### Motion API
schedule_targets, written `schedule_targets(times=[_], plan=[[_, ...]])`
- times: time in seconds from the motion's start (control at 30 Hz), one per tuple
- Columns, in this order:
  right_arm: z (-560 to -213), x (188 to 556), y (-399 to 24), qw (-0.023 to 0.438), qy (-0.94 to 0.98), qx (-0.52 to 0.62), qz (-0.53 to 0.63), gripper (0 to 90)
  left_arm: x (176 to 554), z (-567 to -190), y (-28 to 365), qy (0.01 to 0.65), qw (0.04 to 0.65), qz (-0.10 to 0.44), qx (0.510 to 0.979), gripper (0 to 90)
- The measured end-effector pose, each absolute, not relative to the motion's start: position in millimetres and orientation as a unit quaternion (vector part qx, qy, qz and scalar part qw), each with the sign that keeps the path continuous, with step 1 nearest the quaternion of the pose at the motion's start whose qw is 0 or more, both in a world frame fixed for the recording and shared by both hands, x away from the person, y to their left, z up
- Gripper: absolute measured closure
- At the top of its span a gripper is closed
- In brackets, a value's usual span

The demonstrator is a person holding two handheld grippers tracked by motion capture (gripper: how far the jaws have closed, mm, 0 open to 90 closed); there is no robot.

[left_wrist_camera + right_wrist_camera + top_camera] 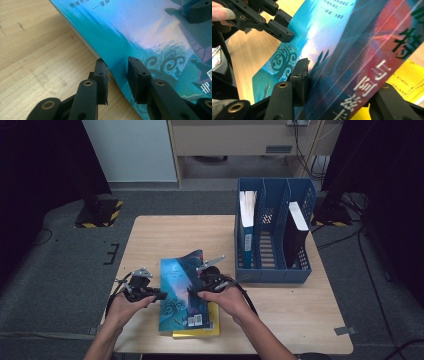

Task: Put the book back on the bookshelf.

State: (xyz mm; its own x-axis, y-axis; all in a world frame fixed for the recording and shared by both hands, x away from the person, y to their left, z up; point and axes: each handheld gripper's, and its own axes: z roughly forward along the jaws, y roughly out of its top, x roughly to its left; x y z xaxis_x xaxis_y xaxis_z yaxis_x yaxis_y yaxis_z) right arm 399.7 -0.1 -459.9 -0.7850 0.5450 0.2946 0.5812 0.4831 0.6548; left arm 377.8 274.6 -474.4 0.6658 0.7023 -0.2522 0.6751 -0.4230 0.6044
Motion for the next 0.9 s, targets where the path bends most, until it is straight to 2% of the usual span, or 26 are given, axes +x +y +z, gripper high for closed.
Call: schedule_targets(times=[0.53, 0.9], plan=[[-431.4, 408.8, -1.4, -0.002, -0.857, -0.313, -0.409, 62.1, 382.8, -445.9, 278.3, 0.395, 0.365, 0.043, 0.842, 78.1], [-406.3, 421.3, -0.7, -0.038, -0.853, -0.306, -0.421, 65.9, 394.0, -427.4, 277.1, 0.383, 0.365, 0.058, 0.847, 79.4]])
